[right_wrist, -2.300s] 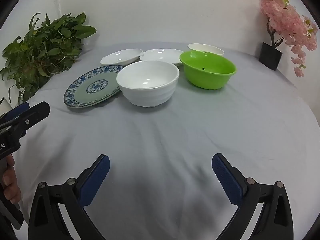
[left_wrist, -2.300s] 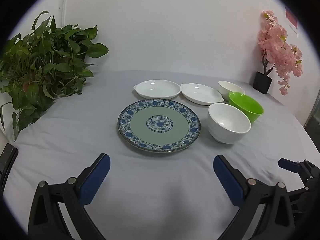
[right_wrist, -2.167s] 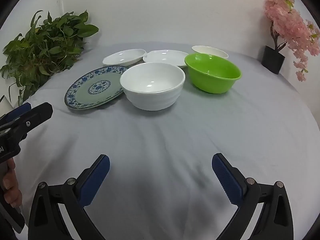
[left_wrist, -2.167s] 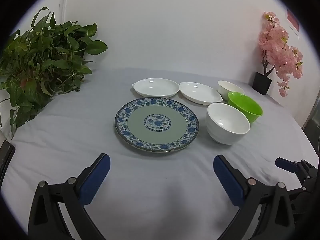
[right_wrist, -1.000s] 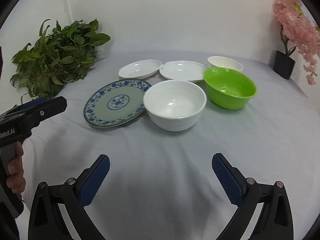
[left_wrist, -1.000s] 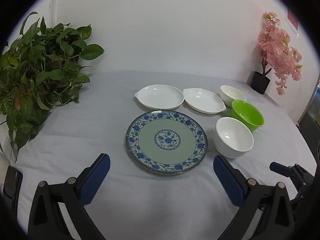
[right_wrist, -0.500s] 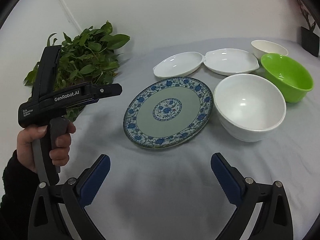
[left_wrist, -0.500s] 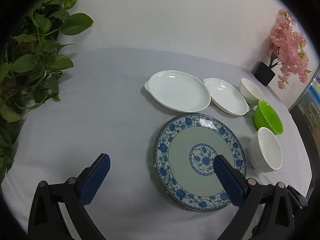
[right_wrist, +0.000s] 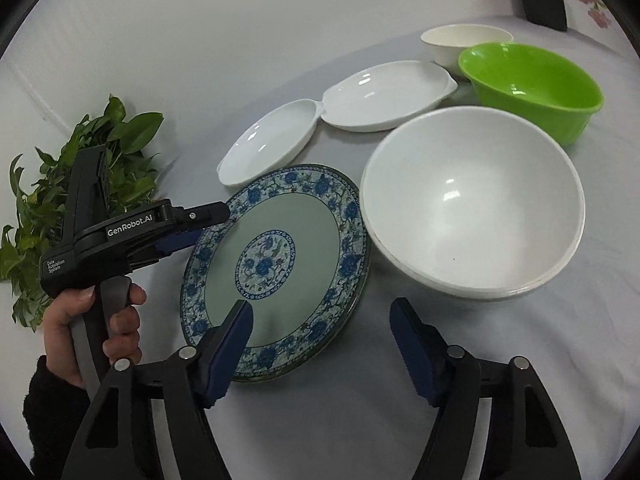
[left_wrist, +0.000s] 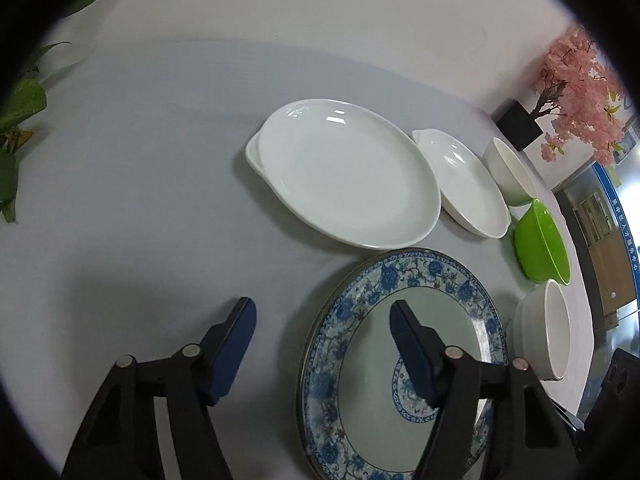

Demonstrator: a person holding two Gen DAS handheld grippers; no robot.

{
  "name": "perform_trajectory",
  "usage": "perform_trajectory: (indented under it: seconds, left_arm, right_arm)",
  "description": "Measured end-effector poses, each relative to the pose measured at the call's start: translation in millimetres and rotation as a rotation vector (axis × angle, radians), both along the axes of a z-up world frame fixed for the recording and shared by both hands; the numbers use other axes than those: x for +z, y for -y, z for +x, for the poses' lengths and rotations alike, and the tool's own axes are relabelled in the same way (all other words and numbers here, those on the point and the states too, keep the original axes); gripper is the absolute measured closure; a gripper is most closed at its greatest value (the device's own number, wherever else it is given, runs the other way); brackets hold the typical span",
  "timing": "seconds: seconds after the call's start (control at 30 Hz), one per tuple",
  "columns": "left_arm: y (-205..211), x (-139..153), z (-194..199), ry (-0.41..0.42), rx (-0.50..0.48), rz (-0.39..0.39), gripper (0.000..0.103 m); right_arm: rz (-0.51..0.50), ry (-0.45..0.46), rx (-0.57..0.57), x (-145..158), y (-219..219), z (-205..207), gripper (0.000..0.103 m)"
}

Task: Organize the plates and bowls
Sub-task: 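Grasp the rim of the blue-and-white plate with both tools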

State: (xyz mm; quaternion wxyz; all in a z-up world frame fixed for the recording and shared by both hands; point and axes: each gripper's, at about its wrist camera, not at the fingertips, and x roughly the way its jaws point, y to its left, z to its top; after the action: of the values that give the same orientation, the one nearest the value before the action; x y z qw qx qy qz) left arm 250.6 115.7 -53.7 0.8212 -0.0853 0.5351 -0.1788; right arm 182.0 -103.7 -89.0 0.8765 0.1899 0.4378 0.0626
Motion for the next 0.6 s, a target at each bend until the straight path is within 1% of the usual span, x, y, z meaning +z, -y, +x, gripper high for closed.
perform_trajectory:
  seconds: [0.03, 0.07, 0.1, 0.17, 0.2, 0.27, 0.37, 0.47, 0.53, 0.6]
  left_arm:
    - [0, -1, 2, -0.016, -0.015, -0.015, 0.067]
    - [1, -3, 4, -0.036, -0.021, -0.014, 0.077]
    - [3, -2, 4, -0.036, -0.025, -0.019, 0.077]
    - [2, -1, 1, -0.038, -0.028, -0.003, 0.078]
    - [1, 0, -2, -0.038, -0.022, 0.005, 0.078]
    - [-3, 2, -9, -0.041, -0.008, 0.006, 0.080]
    - [-10, 9, -29, -0.032, 0.027, 0.004, 0.084]
    - [-14, 30, -61, -0.003, 0.075, 0.019, 0.085]
    - [-14, 50, -87, 0.023, 0.107, 0.027, 0.084]
    - [-13, 75, -121, 0.061, 0.147, 0.028, 0.085]
  right_arm:
    - [0.007, -0.004, -0.009, -2, 3, 3, 0.043]
    - [0.002, 0.004, -0.019, -2, 4, 4, 0.048]
    - [0.001, 0.002, -0.027, -2, 5, 7, 0.051]
    - [0.002, -0.009, -0.033, -6, 7, 16, 0.070]
    - [-0.006, -0.017, -0.033, -8, 7, 19, 0.074]
    - [-0.035, -0.017, -0.048, -8, 7, 22, 0.085]
    - [-0.025, -0.020, -0.044, -9, 10, 21, 0.087]
    - [-0.008, -0.015, -0.023, -6, 11, 12, 0.087]
    - [0.003, 0.007, 0.007, 6, 12, -6, 0.088]
    - [-0.009, 0.053, 0.056, 26, 9, -24, 0.088]
